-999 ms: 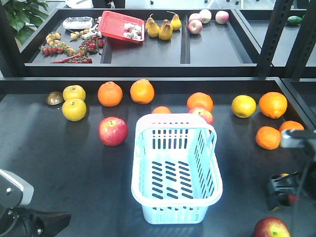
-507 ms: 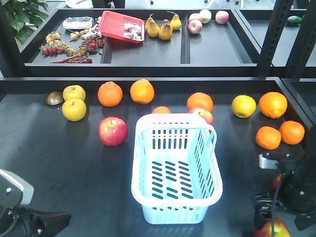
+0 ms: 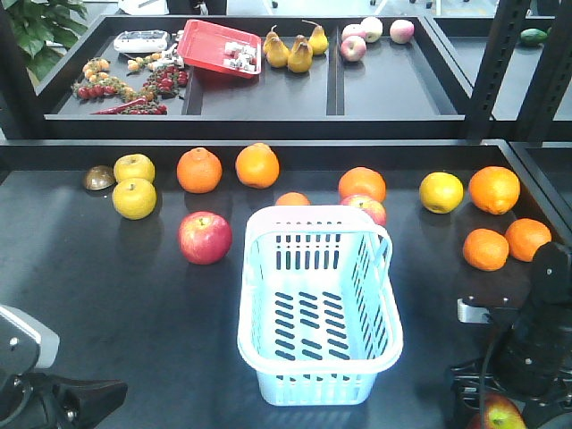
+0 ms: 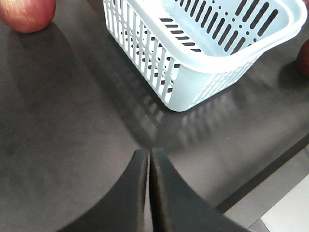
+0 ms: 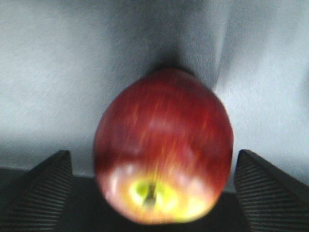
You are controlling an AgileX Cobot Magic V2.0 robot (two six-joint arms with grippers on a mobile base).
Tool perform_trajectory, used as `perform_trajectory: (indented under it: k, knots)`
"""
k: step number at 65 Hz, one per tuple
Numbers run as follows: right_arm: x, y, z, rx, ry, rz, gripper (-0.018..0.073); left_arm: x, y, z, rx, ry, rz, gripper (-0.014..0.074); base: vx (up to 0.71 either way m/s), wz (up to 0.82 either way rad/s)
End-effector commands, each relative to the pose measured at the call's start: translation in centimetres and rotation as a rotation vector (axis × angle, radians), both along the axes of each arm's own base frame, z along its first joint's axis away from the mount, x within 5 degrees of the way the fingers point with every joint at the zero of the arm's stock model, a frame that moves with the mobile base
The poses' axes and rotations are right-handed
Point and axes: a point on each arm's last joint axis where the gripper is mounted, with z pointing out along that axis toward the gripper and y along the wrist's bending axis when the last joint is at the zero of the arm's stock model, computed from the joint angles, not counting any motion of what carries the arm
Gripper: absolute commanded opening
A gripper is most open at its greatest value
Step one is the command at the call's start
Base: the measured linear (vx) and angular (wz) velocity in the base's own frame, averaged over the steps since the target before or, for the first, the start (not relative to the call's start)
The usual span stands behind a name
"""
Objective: Pick three apples into basket with both arms
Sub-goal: 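Close the right gripper on the red apple and lift it, then carry the apple over the basket and release it inside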
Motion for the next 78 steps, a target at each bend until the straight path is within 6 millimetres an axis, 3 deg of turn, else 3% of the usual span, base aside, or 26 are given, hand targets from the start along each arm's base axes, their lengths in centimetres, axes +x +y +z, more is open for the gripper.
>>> perform_trajectory:
  k: [1, 11, 22, 29, 36, 50, 58, 66, 78]
  knots:
    - [0.6, -0.2, 1.0, 0.002, -0.045, 0.017, 0.0611, 0.5, 0.0, 1.1, -0.038, -0.049, 0.041, -0.0007, 0.00, 0.00]
    - [0.4, -0.1, 1.0, 0.006, -0.027, 0.024, 0.0508, 0.6, 0.0, 1.1, -0.038, -0.052, 0.044, -0.0007, 0.00, 0.00]
    - [0.3, -0.1, 1.7, 0.011, -0.044, 0.020, 0.0250, 0.6, 0.0, 1.1, -0.038, -0.055, 0.046, -0.0007, 0.00, 0.00]
    - [0.1, -0.1, 3.4, 0.015, -0.090, 0.043, 0.0098, 0.6, 0.0, 1.1, -0.038, -0.055, 0.046, -0.0007, 0.00, 0.00]
    - [-0.6, -0.1, 6.5, 0.017, -0.177, 0.065, -0.0010, 0.6, 0.0, 1.1, -0.038, -0.055, 0.046, -0.0007, 0.00, 0.00]
    - [-3.4, 1.0, 14.4, 0.113, -0.488, 0.037, -0.0003, 0.6, 0.0, 1.1, -0.038, -0.055, 0.046, -0.0007, 0.00, 0.00]
    - [-4.6, 2.9, 17.5, 0.281, -0.666, 0.061, 0.0001, 0.6, 0.0, 1.1, -0.038, -0.057, 0.048, -0.0007, 0.00, 0.00]
    - [-4.5, 5.8, 18.5, 0.409, -0.762, 0.130, 0.0018, 0.6, 0.0, 1.1, -0.037, -0.058, 0.049, -0.0007, 0.00, 0.00]
    - [-2.4, 8.4, 17.2, 0.437, -0.826, 0.111, 0.0090, 0.6, 0.0, 1.1, -0.037, -0.058, 0.049, -0.0007, 0.00, 0.00]
